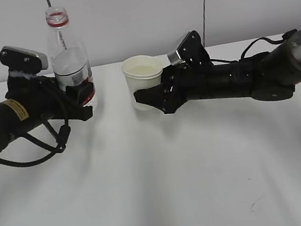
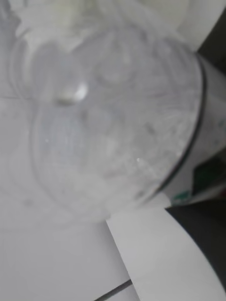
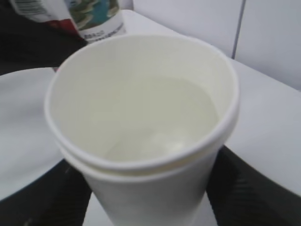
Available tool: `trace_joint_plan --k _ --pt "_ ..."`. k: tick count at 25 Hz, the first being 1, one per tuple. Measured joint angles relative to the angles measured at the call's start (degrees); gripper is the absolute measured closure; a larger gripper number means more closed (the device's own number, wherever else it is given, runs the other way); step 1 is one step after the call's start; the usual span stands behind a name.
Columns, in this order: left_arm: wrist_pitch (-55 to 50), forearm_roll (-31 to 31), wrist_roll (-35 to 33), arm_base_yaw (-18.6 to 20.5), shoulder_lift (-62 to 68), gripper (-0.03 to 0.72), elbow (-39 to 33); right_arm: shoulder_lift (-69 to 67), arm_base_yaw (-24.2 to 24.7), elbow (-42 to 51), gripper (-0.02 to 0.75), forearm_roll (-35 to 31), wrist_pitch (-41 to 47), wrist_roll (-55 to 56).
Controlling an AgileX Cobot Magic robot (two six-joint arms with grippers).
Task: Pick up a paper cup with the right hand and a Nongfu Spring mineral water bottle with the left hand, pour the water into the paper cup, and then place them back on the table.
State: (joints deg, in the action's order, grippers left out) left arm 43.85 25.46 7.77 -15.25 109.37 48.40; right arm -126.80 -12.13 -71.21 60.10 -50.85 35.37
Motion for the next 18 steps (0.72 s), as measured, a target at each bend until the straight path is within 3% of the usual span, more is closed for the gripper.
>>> trace_joint_plan --k 6,12,18 --pt "11.2 -1.3 2.2 0.0 1.4 0.358 -3.0 0.0 1.2 0.0 0.216 -5.2 2.7 -2.3" --pt "12.5 1.8 7.0 -0.1 4.6 0.358 -3.1 0.0 3.7 0.4 0.236 -7.9 6.9 -3.0" --pt "13.1 7.7 7.6 -1.1 6.1 0.358 -3.1 0.0 6.7 1.8 0.256 -8.5 6.9 -3.4"
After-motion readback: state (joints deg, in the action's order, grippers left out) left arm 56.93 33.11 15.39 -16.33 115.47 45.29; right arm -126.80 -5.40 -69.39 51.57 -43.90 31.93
